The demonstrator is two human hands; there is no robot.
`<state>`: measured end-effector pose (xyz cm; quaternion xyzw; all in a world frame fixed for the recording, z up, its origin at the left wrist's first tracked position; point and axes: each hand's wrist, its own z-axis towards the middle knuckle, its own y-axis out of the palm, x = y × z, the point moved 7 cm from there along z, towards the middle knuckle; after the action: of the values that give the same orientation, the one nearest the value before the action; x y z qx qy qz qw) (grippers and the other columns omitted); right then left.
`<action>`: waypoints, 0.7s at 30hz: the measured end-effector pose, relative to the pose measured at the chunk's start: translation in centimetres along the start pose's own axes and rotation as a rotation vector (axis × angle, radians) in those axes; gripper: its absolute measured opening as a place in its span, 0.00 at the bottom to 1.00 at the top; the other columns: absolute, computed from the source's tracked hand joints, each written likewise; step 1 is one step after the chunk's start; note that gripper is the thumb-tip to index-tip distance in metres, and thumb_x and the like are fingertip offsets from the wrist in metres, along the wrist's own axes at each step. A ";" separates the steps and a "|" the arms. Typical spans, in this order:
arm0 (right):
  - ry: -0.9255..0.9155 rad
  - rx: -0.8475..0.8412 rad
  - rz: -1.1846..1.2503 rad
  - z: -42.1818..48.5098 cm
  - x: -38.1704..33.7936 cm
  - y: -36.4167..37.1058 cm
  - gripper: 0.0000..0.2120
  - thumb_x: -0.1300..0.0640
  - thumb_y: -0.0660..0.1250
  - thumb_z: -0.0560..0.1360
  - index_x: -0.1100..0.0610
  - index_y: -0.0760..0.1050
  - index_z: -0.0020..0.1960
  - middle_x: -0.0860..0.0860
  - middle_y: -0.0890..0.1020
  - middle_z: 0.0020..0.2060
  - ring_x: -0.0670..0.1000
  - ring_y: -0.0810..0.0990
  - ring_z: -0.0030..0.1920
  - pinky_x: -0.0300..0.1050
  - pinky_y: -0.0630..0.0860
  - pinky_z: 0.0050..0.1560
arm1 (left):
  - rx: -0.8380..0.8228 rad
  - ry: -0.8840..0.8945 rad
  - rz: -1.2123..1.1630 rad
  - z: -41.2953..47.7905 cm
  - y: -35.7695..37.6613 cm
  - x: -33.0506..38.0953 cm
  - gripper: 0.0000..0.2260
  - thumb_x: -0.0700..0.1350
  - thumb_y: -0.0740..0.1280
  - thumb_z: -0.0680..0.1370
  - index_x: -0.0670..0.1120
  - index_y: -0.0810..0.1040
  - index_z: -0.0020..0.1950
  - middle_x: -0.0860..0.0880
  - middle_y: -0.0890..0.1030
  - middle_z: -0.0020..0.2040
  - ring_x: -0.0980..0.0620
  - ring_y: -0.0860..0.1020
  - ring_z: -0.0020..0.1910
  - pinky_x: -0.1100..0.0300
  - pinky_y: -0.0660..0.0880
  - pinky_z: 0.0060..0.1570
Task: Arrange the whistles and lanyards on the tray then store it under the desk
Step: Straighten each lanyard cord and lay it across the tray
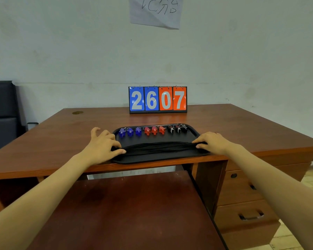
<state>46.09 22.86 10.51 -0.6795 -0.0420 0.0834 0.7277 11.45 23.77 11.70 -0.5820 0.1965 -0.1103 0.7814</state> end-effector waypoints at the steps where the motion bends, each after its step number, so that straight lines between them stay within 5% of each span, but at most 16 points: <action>1: 0.004 -0.001 -0.001 0.0 0.0 0.0 0.16 0.50 0.60 0.79 0.47 0.72 0.66 0.49 0.74 0.66 0.52 0.70 0.67 0.58 0.63 0.68 | -0.004 -0.007 -0.005 0.0 0.1 -0.1 0.21 0.65 0.54 0.75 0.58 0.78 0.57 0.56 0.72 0.49 0.54 0.67 0.61 0.47 0.48 0.68; 5: 0.006 0.027 0.007 -0.1 0.0 -0.2 0.16 0.48 0.57 0.80 0.46 0.72 0.66 0.47 0.73 0.67 0.51 0.67 0.69 0.61 0.58 0.69 | 0.024 -0.094 -0.173 0.0 0.4 -0.7 0.29 0.74 0.49 0.69 0.59 0.80 0.53 0.56 0.73 0.52 0.53 0.64 0.60 0.49 0.51 0.64; 11: 0.228 0.246 0.080 1.6 1.5 -2.1 0.16 0.49 0.56 0.80 0.52 0.75 0.63 0.52 0.78 0.61 0.55 0.74 0.62 0.60 0.68 0.65 | 0.098 -0.519 -0.335 2.1 0.8 -4.7 0.17 0.60 0.58 0.77 0.54 0.78 0.56 0.48 0.79 0.57 0.44 0.71 0.61 0.49 0.60 0.61; 16: 0.466 0.140 0.180 3.7 3.3 -0.7 0.20 0.44 0.57 0.78 0.57 0.75 0.59 0.56 0.80 0.55 0.59 0.76 0.57 0.57 0.71 0.62 | -0.107 -0.598 -0.290 3.7 3.1 -5.4 0.14 0.55 0.60 0.78 0.49 0.81 0.46 0.47 0.81 0.46 0.48 0.71 0.43 0.52 0.58 0.53; 21: 0.472 0.084 0.253 5.1 3.6 0.2 0.12 0.55 0.61 0.76 0.58 0.79 0.54 0.57 0.81 0.47 0.59 0.79 0.46 0.55 0.77 0.54 | -0.105 -0.648 -0.346 4.4 3.6 -5.8 0.07 0.51 0.64 0.76 0.50 0.76 0.40 0.48 0.78 0.43 0.47 0.71 0.43 0.54 0.58 0.51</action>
<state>48.70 28.47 10.47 -0.6490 0.2176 0.0148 0.7288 7.99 30.98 10.42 -0.6506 -0.1570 -0.0403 0.7419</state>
